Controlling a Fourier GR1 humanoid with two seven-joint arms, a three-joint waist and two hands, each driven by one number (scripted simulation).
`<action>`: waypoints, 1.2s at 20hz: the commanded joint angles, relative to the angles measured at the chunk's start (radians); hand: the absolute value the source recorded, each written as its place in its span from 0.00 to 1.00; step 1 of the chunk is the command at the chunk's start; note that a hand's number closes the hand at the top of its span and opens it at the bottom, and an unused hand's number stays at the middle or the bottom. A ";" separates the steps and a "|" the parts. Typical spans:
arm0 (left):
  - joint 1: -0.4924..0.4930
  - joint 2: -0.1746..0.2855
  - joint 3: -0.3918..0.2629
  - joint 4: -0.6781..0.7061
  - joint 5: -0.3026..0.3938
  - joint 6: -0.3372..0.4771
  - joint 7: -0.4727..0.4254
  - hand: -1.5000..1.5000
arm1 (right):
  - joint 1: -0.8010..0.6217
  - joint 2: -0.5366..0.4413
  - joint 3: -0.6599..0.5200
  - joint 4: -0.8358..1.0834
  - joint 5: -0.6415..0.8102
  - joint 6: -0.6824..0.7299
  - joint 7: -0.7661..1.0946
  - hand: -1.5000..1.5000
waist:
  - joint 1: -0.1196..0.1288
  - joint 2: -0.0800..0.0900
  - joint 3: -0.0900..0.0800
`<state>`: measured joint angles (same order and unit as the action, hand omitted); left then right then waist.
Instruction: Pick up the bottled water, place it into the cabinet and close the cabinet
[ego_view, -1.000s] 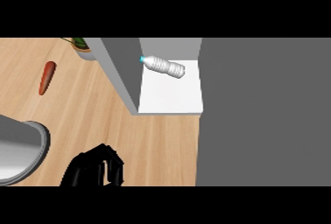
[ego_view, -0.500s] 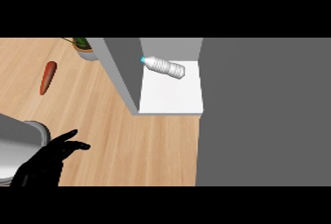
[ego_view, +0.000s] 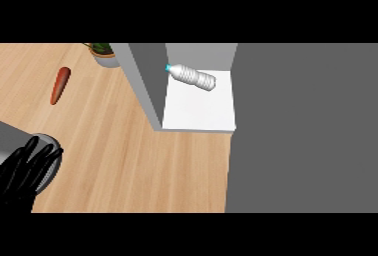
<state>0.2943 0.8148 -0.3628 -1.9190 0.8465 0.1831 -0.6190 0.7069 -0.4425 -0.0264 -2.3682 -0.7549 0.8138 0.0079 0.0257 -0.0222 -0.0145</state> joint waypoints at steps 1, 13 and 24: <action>0.052 0.026 0.024 -0.025 0.026 -0.038 -0.011 0.00 | -0.038 -0.022 0.024 -0.293 0.137 -0.064 0.093 1.00 | 0.018 -0.006 -0.005; 0.153 0.108 0.123 -0.015 0.096 -0.131 -0.016 0.00 | -0.282 -0.033 0.225 -0.218 0.172 -0.187 0.225 1.00 | 0.027 -0.013 -0.009; 0.205 0.171 0.222 0.001 0.130 -0.220 -0.045 0.00 | -0.557 0.059 0.447 -0.107 0.196 -0.415 0.371 1.00 | 0.056 -0.012 -0.010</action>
<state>0.4912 0.9659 -0.1757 -1.9232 0.9646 -0.0111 -0.6552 0.2218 -0.4148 0.3685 -2.3414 -0.6880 0.4996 0.3006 0.0771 -0.0358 -0.0249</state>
